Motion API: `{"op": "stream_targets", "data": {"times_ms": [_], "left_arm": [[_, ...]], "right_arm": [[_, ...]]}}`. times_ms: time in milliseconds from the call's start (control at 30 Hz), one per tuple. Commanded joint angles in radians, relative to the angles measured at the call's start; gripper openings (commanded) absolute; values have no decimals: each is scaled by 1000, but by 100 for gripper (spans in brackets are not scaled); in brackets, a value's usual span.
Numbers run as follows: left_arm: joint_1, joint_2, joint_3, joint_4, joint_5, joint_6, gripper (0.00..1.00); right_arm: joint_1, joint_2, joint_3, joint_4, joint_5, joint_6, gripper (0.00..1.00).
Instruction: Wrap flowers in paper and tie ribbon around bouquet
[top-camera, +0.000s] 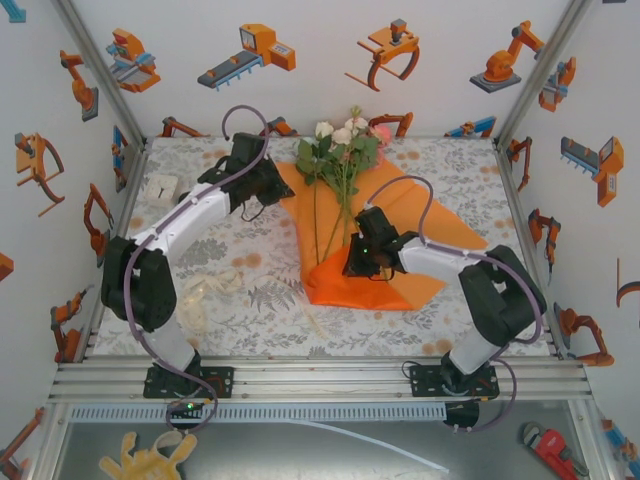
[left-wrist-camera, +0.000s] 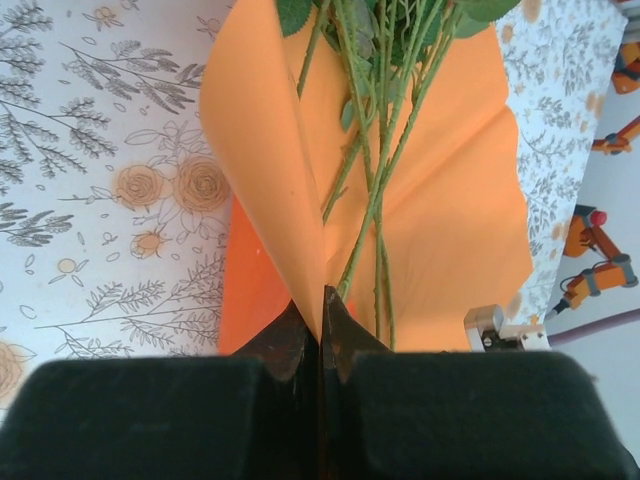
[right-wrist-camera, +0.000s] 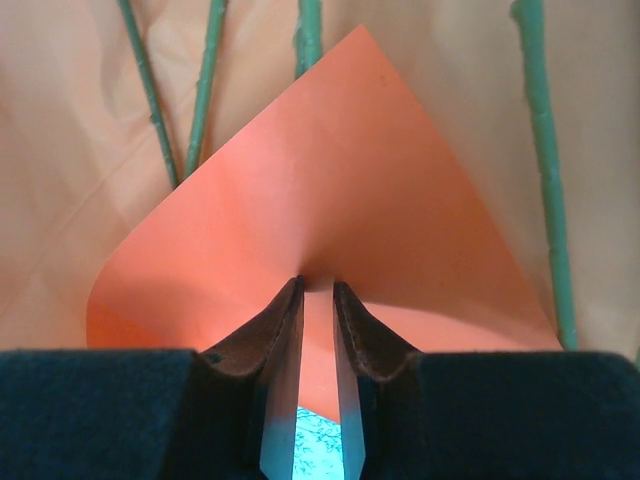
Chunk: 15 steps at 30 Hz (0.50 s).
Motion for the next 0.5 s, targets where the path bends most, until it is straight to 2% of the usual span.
{"op": "stream_targets", "data": {"times_ms": [0, 67, 167, 233, 333, 367, 467], "left_arm": [[-47, 48, 73, -16, -28, 43, 9], [-67, 65, 84, -7, -44, 52, 9], [-74, 88, 97, -5, -49, 52, 9], [-75, 100, 107, -5, -58, 46, 9], [-79, 112, 127, -3, -82, 30, 9], [-81, 115, 131, -1, -93, 23, 9], [-92, 119, 140, -2, -127, -5, 9]], "right_arm": [[1, -120, -17, 15, -24, -25, 27], [0, -224, -61, 34, -27, -26, 34], [12, -363, -157, 105, -99, -5, 45], [63, -418, -216, 169, -118, 17, 57], [198, -446, -238, 221, -23, 46, 82], [234, -438, -231, 233, 15, 58, 85], [333, -360, -179, 231, 182, 86, 86]]}}
